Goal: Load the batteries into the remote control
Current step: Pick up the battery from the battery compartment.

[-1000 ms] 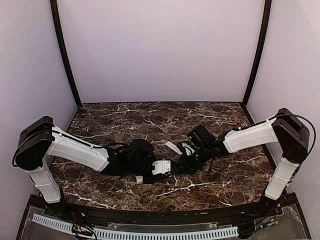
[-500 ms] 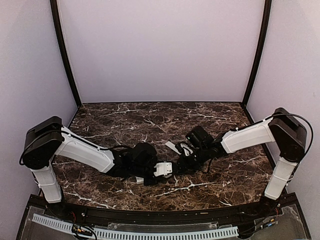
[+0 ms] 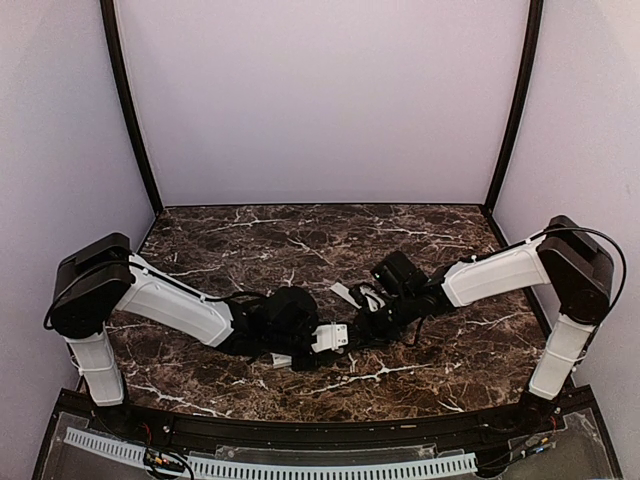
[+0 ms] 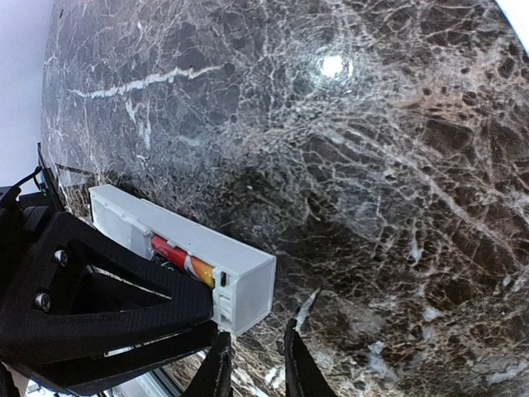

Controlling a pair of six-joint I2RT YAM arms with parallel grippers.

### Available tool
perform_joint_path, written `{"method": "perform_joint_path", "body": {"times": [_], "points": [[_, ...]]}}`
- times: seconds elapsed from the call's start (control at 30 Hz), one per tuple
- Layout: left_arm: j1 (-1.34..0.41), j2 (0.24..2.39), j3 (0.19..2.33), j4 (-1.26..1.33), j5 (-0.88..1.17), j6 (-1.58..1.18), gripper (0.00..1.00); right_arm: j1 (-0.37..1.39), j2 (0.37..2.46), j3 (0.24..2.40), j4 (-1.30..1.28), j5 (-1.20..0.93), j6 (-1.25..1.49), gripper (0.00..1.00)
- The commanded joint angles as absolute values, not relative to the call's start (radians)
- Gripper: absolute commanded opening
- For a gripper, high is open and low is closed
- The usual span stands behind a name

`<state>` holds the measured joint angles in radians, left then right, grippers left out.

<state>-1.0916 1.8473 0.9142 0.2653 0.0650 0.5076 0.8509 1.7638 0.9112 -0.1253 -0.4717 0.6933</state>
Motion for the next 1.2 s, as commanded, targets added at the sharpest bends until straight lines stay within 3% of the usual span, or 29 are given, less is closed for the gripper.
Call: {"method": "perform_joint_path", "body": {"times": [0.0,0.3,0.93,1.17], "points": [[-1.093,1.877,0.919,0.214,0.055,0.494,0.17,0.862,1.769,0.906,-0.102,-0.476,0.701,0.20],[-1.092,1.813,0.915,0.156,0.088,0.451,0.00,0.864,1.766,0.907,-0.110,-0.472,0.695,0.21],[-1.041,1.635,0.888,0.220,0.164,0.296,0.00,0.867,1.709,0.917,-0.122,-0.459,0.626,0.21],[-1.028,1.590,0.938,0.063,0.120,0.324,0.00,0.872,1.580,0.936,-0.147,-0.381,0.516,0.22]]}}
